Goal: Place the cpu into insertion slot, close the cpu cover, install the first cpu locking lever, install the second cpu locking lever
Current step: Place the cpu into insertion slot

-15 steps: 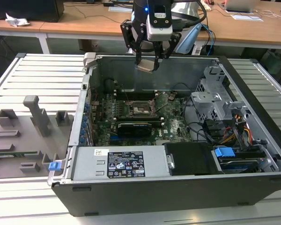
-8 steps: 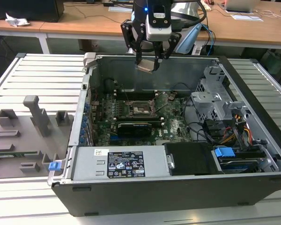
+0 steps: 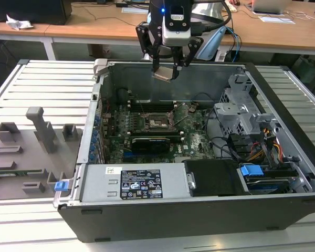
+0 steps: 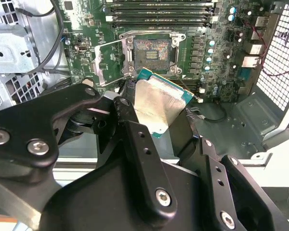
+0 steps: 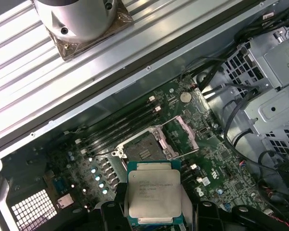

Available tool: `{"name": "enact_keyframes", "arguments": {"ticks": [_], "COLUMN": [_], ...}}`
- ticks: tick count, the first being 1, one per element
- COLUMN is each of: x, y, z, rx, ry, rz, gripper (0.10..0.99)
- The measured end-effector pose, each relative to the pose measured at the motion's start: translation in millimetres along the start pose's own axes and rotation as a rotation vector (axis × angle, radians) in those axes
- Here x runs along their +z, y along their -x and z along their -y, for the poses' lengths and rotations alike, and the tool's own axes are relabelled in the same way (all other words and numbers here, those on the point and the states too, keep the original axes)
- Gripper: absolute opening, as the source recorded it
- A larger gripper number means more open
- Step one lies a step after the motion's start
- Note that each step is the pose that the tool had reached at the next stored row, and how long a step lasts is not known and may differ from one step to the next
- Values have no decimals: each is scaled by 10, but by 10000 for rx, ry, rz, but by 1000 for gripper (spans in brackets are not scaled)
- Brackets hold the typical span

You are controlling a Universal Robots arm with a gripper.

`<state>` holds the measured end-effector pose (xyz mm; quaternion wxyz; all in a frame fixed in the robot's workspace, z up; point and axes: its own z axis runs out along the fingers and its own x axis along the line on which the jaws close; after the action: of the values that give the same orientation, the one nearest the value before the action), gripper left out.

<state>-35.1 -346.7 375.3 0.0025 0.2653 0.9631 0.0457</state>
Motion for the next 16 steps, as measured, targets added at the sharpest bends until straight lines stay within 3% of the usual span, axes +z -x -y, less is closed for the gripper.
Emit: {"name": "enact_keyframes", "arguments": {"ticks": [16], "x": [2], "y": [0], "z": [0], "rx": [498], "ry": [10], "rz": [45], "gripper": [525]}}
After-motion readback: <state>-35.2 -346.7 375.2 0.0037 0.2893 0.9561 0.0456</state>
